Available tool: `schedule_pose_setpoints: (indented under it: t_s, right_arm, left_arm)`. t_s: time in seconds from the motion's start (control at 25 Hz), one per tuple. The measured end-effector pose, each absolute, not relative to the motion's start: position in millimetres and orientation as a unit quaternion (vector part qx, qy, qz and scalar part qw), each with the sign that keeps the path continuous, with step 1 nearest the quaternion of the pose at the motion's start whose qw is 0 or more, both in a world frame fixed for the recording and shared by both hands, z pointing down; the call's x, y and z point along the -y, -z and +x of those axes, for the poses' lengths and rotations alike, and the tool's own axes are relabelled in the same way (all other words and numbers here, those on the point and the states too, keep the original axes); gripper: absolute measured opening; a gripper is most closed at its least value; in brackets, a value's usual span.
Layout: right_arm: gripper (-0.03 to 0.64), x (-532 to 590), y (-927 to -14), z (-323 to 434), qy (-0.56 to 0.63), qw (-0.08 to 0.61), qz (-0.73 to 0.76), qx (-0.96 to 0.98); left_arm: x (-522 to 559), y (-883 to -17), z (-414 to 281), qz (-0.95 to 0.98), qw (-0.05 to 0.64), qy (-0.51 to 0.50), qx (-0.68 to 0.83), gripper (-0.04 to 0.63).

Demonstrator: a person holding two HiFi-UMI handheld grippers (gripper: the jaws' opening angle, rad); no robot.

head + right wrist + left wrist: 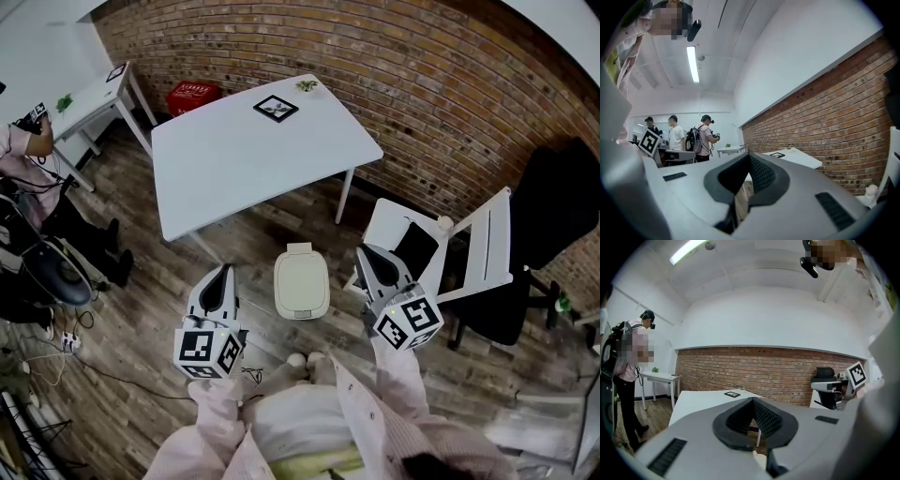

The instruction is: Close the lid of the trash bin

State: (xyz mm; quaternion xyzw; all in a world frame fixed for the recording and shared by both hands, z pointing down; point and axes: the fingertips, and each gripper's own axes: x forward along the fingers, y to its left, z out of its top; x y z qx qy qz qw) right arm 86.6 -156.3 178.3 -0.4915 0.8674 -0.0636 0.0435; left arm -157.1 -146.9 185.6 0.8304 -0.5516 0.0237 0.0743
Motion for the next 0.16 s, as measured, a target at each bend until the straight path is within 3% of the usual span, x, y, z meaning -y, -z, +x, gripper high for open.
schedule_pose_setpoints:
  t_s: [0.16]
  right_arm:
    - [0.003, 158.5, -181.0, 86.2, 0.063, 0.041, -0.491, -0.868]
  left_arm:
    - [149.0, -188.4, -158.2, 0.830, 0.076, -0.025, 0.552, -0.006]
